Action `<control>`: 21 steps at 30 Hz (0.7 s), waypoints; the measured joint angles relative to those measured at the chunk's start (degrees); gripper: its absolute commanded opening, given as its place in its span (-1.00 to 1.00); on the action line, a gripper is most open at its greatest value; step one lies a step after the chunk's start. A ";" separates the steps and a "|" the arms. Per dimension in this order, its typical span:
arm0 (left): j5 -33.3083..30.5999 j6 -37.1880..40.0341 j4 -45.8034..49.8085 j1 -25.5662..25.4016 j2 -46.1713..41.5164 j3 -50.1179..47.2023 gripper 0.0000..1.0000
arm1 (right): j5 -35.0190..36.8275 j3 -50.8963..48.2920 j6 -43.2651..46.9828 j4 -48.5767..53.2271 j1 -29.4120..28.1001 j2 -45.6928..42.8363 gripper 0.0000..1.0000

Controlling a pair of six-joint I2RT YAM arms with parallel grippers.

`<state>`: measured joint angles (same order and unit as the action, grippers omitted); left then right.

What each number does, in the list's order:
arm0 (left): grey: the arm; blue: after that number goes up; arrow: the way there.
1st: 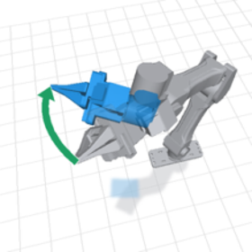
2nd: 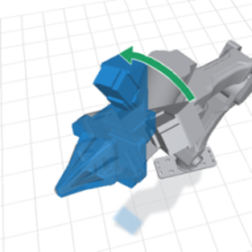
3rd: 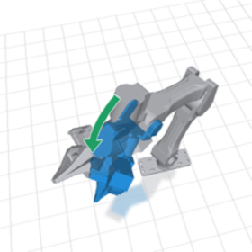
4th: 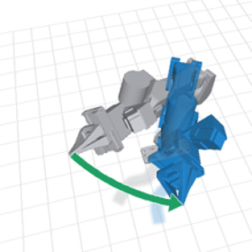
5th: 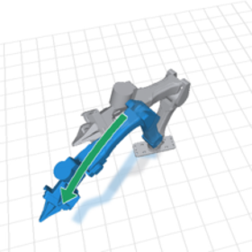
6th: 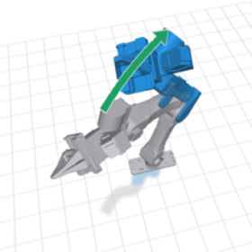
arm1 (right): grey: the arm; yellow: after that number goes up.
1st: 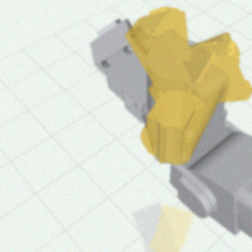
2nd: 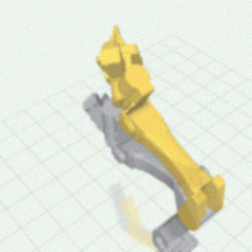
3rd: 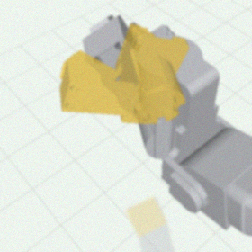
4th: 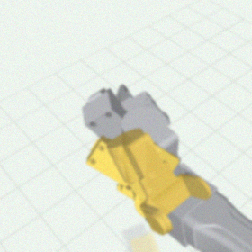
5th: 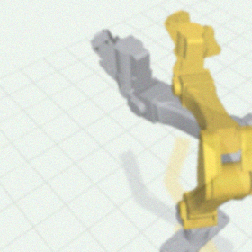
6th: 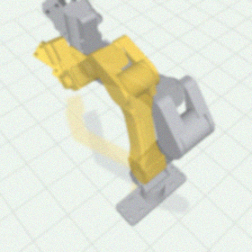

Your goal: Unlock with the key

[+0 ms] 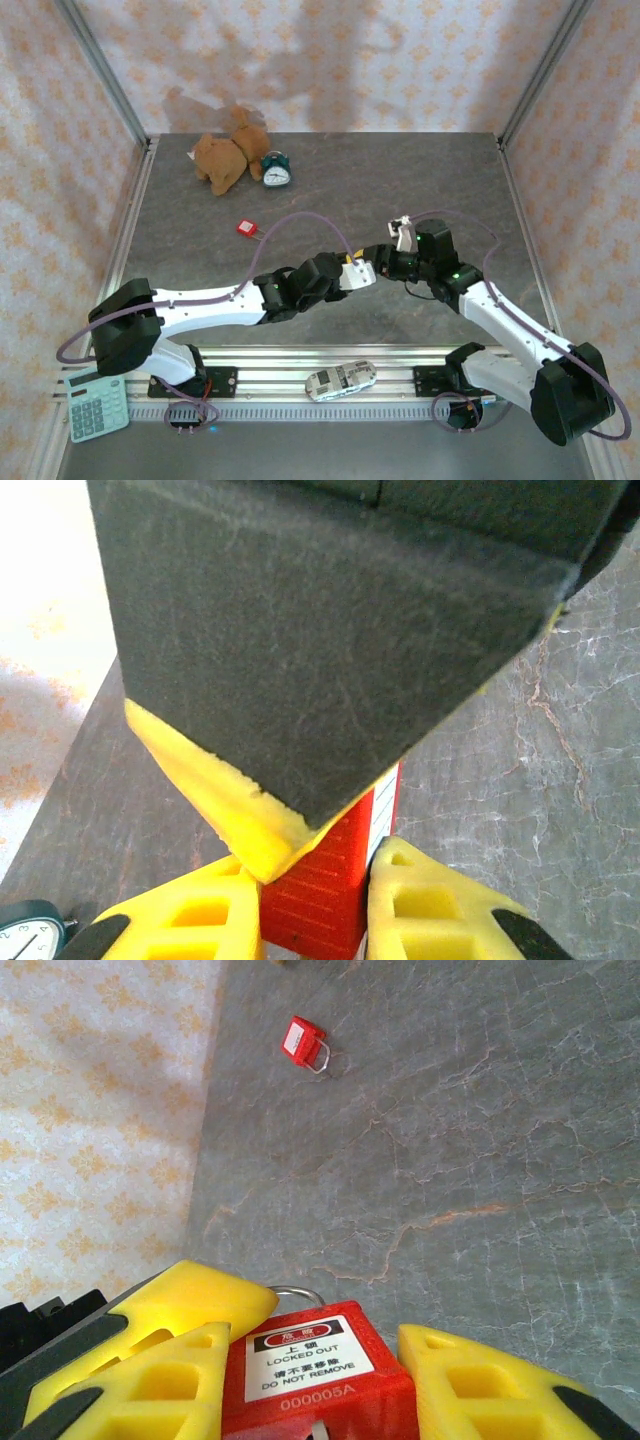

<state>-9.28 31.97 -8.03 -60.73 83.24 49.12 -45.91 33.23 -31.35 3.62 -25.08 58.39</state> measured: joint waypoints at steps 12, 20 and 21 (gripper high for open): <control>-10.05 4.20 -3.76 -1.18 0.46 -0.07 -0.81 | 12.98 2.89 -4.85 8.13 0.55 -8.52 0.36; -23.21 22.16 -26.32 -5.57 7.04 -4.31 -0.86 | 17.55 4.00 -9.38 9.68 3.58 -14.12 0.39; -24.59 25.20 -30.12 -6.08 8.74 -4.79 -0.86 | 17.42 4.00 -9.86 9.68 3.91 -14.10 0.40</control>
<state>-33.87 57.17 -38.15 -66.81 91.98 44.34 -28.49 37.23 -41.21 13.30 -21.17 44.29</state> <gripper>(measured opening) 0.178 0.690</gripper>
